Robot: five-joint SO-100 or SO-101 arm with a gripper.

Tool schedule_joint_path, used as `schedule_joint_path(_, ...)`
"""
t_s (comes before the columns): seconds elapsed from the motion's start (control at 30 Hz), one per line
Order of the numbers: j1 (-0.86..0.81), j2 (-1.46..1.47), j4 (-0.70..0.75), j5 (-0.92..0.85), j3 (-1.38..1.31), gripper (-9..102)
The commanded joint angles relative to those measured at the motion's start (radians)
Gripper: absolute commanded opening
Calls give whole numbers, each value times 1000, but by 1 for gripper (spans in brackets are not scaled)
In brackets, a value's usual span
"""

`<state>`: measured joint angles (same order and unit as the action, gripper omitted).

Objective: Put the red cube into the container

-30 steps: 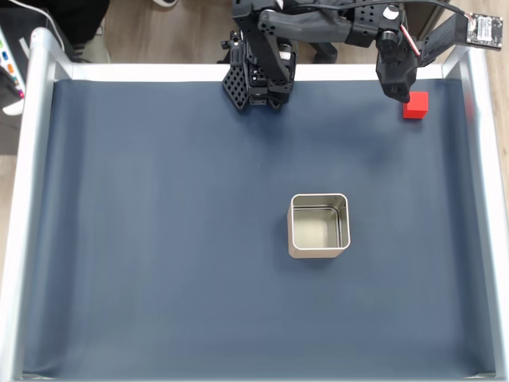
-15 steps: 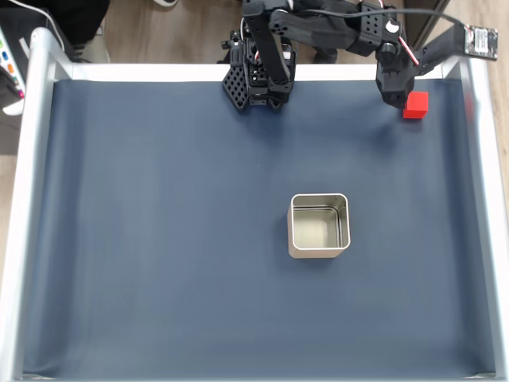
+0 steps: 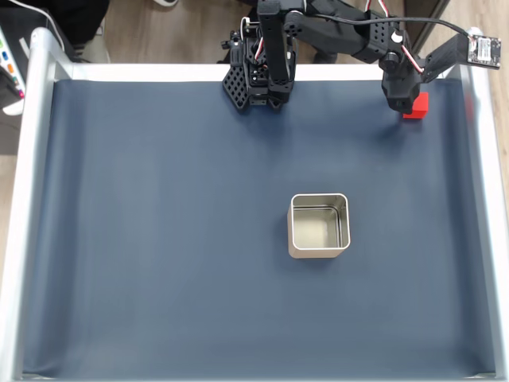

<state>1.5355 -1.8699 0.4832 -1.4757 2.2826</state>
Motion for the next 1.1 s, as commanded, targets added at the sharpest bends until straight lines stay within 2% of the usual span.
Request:
schedule_joint_path(0.0,8,11,-52,14,-5,22)
schedule_joint_path(0.4,-2,78,-150,31,14,21)
schedule_joint_path(0.6,-9,104,-252,41,12,17)
schedule_joint_path(0.77,-34,103,-241,8,12,1)
schedule_joint_path(1.07,-86,67,-123,-29,5,0)
